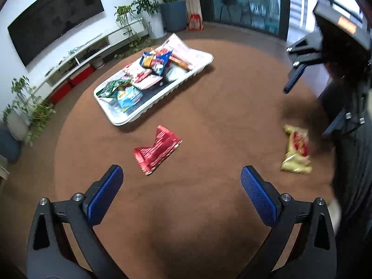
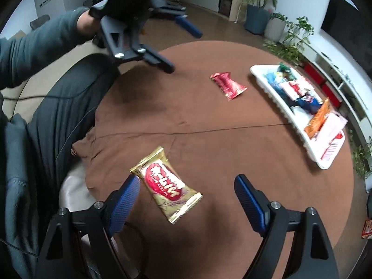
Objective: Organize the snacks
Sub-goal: 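Withdraw both tools from the tray toward the remaining snacks, then grasp the red wrapper with left tool while right tool grasps gold Home Pie packet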
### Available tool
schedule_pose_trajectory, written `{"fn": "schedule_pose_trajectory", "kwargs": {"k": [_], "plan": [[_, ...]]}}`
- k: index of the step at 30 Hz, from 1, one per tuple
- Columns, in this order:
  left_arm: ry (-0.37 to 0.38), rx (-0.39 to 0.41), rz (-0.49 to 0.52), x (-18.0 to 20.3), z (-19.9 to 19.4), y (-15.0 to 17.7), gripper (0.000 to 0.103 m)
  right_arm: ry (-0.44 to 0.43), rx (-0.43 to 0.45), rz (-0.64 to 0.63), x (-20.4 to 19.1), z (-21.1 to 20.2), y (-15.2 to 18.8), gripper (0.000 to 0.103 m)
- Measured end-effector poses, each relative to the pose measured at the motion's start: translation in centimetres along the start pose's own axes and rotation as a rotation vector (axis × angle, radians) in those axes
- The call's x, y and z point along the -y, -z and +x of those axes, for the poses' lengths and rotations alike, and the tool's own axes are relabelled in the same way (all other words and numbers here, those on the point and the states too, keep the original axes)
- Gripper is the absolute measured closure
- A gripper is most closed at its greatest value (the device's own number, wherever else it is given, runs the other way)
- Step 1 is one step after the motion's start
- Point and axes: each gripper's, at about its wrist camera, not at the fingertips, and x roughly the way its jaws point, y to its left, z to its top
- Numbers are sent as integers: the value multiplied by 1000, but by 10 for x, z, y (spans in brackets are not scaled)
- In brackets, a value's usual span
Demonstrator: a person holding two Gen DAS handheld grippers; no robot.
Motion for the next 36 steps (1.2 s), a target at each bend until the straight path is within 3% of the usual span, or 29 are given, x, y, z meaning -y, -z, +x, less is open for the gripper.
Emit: {"fn": "schedule_pose_trajectory", "kwargs": {"k": [3, 10, 14, 20, 21, 24, 25, 29, 34, 36], "plan": [[33, 4, 42, 1, 10, -6, 0, -34, -21, -30, -6, 11, -2, 17], [107, -92, 148, -6, 34, -15, 1, -115, -71, -80, -9, 39, -7, 18], [146, -80, 206, -14, 42, -28, 1, -146, -69, -89, -8, 47, -6, 26], [141, -141, 259, -28, 76, -43, 1, -165, -72, -83, -3, 55, -3, 26], [147, -147, 268, -30, 80, -43, 4, -167, -69, -79, -2, 55, -2, 26], [163, -190, 294, -37, 95, -44, 29, -179, -65, -71, 2, 56, 0, 28], [165, -209, 299, -40, 101, -44, 33, -183, -67, -71, 3, 57, 1, 28], [177, -233, 322, -49, 114, -46, 33, -196, -53, -63, 7, 57, -1, 31], [226, -260, 319, -54, 122, -45, 56, -197, -43, -46, 16, 54, 0, 40], [237, -262, 310, -57, 124, -46, 58, -198, -44, -45, 16, 54, 0, 41]]}}
